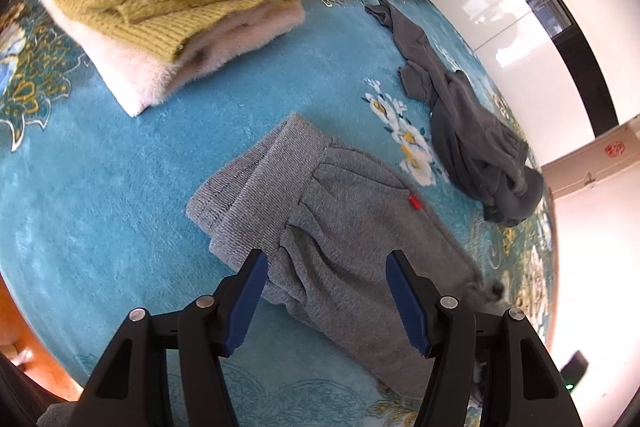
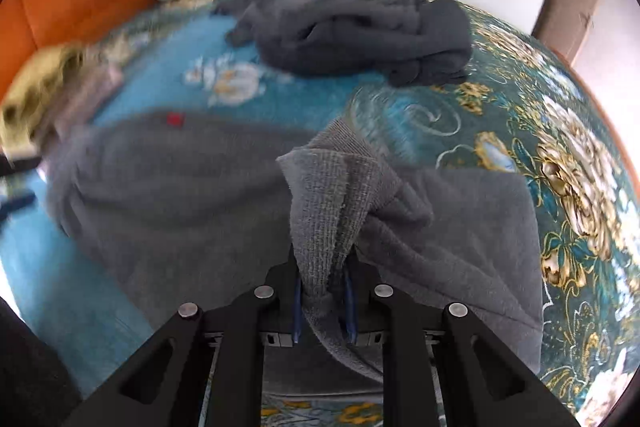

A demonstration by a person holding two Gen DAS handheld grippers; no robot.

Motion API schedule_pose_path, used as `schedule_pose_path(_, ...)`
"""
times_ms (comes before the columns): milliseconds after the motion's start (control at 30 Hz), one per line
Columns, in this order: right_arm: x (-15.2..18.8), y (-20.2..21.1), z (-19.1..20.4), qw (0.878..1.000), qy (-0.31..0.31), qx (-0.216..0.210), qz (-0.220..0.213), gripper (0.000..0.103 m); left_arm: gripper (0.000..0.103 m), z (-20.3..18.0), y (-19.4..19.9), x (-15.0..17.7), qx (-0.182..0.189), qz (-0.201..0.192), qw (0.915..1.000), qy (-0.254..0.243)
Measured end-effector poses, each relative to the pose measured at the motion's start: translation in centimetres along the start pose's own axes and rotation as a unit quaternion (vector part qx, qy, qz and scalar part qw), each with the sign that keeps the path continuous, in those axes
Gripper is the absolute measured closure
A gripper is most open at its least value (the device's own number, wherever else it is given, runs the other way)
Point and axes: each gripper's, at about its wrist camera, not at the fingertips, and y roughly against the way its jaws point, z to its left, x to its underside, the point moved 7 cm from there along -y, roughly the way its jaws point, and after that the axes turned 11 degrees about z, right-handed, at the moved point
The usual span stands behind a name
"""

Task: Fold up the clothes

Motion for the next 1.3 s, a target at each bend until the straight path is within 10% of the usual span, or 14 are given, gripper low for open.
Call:
schedule_pose_path(167, 1.2, 0.4, 2.1, 0.999, 0.028, -0.026, 0.012, 0.073, 0.037, 1.0, -0.1, -0.3, 0.012, 0.003, 0.9995, 0.028)
schedule_pose_path(300, 0.1, 3.2, 2.7, 0.991, 0.026, -0.131, -0.01, 0.069, 0.037, 2.2, -0.2, -0.5, 0.02, 0.003, 0.9978, 0.063)
schedule_pose_path(533, -2.0, 1.4, -4.5, 0.99, -0.117, -0.083, 0.009, 0.064, 0.036, 4.8, -1.1, -0.4, -0.004, 0.017, 0.9916, 0.128)
schedule_pose_path(767, 0.0, -4.1, -2.2, 0.989, -0.088, -0.081, 0.084, 0.063, 0.034, 6.3, -2.2, 0.0, 0.004, 0.043, 0.985, 0.167)
schedule_pose_path(1300, 4.1, 1.7, -3.5, 0.958, -0.169, -0.229, 0.02, 0.045, 0.035, 7.0, -4.2, -1.4, 0.115, 0.047, 0.9653, 0.23)
